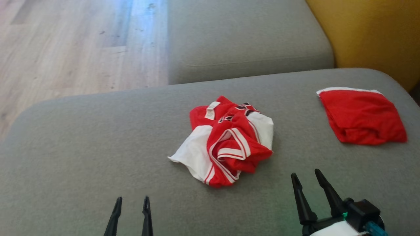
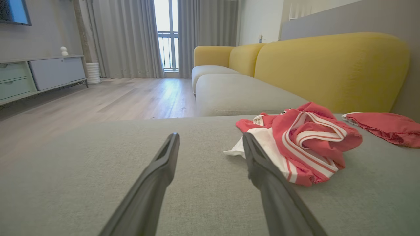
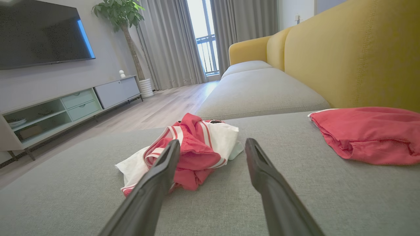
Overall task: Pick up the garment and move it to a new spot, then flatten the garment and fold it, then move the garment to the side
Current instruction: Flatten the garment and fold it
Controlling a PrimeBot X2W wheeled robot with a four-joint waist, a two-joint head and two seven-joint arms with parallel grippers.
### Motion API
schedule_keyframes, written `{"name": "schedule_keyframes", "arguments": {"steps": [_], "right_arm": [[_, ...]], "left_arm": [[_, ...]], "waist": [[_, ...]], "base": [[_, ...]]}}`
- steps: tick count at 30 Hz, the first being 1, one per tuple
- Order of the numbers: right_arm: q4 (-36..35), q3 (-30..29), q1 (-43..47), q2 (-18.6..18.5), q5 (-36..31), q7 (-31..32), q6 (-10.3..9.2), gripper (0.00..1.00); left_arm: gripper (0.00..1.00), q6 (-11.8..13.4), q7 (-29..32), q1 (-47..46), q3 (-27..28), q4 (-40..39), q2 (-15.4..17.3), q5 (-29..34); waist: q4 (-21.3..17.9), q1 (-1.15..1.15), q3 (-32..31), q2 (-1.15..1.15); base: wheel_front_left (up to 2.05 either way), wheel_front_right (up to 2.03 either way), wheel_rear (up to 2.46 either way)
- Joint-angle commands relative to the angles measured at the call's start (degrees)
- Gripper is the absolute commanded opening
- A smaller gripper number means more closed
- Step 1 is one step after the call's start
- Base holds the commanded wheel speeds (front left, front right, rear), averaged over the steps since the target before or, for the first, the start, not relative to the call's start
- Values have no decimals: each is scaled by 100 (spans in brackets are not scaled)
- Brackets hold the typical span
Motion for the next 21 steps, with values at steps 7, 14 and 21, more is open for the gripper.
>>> {"name": "schedule_keyframes", "arguments": {"steps": [7, 14, 21], "right_arm": [[-262, 215, -388, -70, -42, -62, -5, 100], [-389, 286, -513, -164, -41, -62, -5, 100], [-495, 287, -708, -153, -2, -62, -5, 100]], "left_arm": [[100, -149, -54, -880, -231, -169, -58, 281], [100, -436, -54, -1885, -718, 340, -21, 707], [100, -1002, 173, -3229, -1451, 1156, 1, 1264]], "waist": [[-681, 0, 277, 0], [-1234, 0, 733, 0], [-1708, 0, 1285, 0]], "base": [[0, 0, 0], [0, 0, 0], [0, 0, 0]]}}
